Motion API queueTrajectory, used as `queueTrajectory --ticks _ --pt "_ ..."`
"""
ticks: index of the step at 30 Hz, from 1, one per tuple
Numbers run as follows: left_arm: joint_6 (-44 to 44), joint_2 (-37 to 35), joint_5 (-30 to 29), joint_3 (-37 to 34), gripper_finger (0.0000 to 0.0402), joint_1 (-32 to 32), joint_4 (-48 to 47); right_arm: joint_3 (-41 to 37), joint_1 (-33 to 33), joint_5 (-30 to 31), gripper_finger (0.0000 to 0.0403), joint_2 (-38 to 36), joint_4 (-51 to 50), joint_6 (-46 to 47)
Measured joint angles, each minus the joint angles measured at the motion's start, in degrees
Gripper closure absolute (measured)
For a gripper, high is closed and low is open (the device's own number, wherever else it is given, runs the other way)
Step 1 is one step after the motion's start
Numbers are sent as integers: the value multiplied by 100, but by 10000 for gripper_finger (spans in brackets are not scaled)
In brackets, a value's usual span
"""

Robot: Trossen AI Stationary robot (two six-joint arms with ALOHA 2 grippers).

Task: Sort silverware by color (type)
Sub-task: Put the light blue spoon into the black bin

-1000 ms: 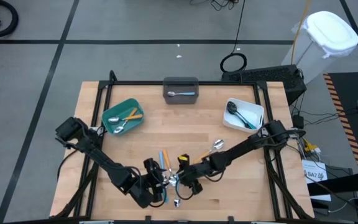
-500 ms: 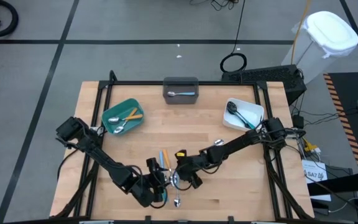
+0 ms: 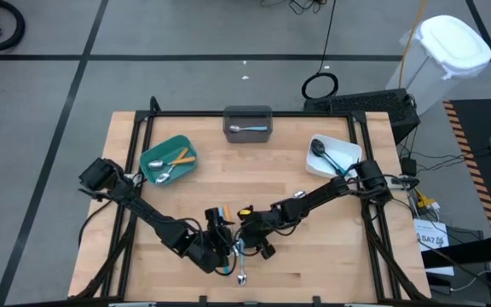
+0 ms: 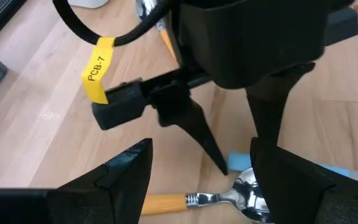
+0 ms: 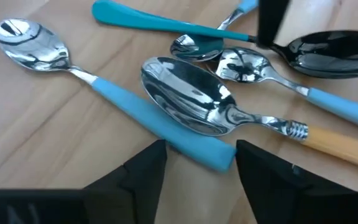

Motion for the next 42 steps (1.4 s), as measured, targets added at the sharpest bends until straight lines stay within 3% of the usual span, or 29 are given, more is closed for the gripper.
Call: queueTrajectory --ticks 9,20,24,30,35,42 --pt "26 0 5 0 133 54 -9 -7 85 -8 291 -166 -663 239" --pt "15 0 17 0 133 54 -41 -48 202 38 336 -906 -2023 940" --pt "15 0 15 0 133 52 -39 -50 367 576 328 -947 -1524 746" --pt "10 -2 15 0 133 54 -39 -44 568 904 274 -869 -710 284" --pt "34 -7 15 0 133 69 -13 -31 586 902 234 -601 136 114" --pt "34 -9 15 0 133 69 -15 -33 515 569 222 -463 106 237"
